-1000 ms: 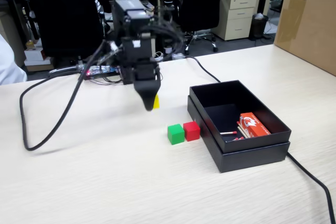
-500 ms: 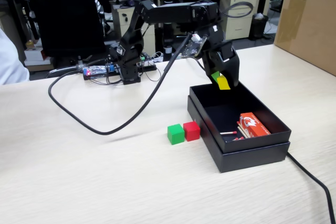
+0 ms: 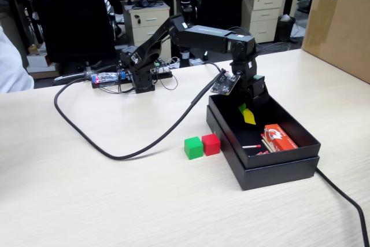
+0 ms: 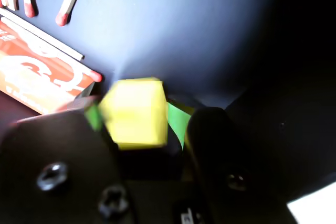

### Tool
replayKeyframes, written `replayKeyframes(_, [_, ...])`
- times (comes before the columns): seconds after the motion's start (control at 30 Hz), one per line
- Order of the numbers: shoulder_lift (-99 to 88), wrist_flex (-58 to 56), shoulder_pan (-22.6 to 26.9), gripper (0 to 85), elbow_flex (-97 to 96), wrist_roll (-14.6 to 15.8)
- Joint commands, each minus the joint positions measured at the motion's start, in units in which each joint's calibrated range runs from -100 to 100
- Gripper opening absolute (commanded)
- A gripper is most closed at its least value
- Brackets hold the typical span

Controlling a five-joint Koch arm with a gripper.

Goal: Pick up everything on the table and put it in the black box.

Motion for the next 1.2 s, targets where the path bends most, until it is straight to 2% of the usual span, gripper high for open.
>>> replayKeyframes(0.0, [-4.33,-0.75,-0.15,36.6,1.56,-0.1])
replayKeyframes(0.07, [-7.42,-0.75,-0.44,40.8,1.47,-0.1])
replayKeyframes(0.3, [-28.31,-0.75,-3.27,40.7,1.65,-0.73])
replayKeyframes(0.53, [-41.73,-0.75,-10.21,41.0,-9.14,-0.73])
replayKeyframes(0.6, [-41.73,-0.66,-12.7,45.6,-16.75,-0.73])
replayKeyframes(0.77, [-37.49,-0.66,-14.51,46.5,-23.19,-0.68])
replayKeyframes(1.17, [-22.0,-0.49,-15.24,46.5,-18.93,-0.78])
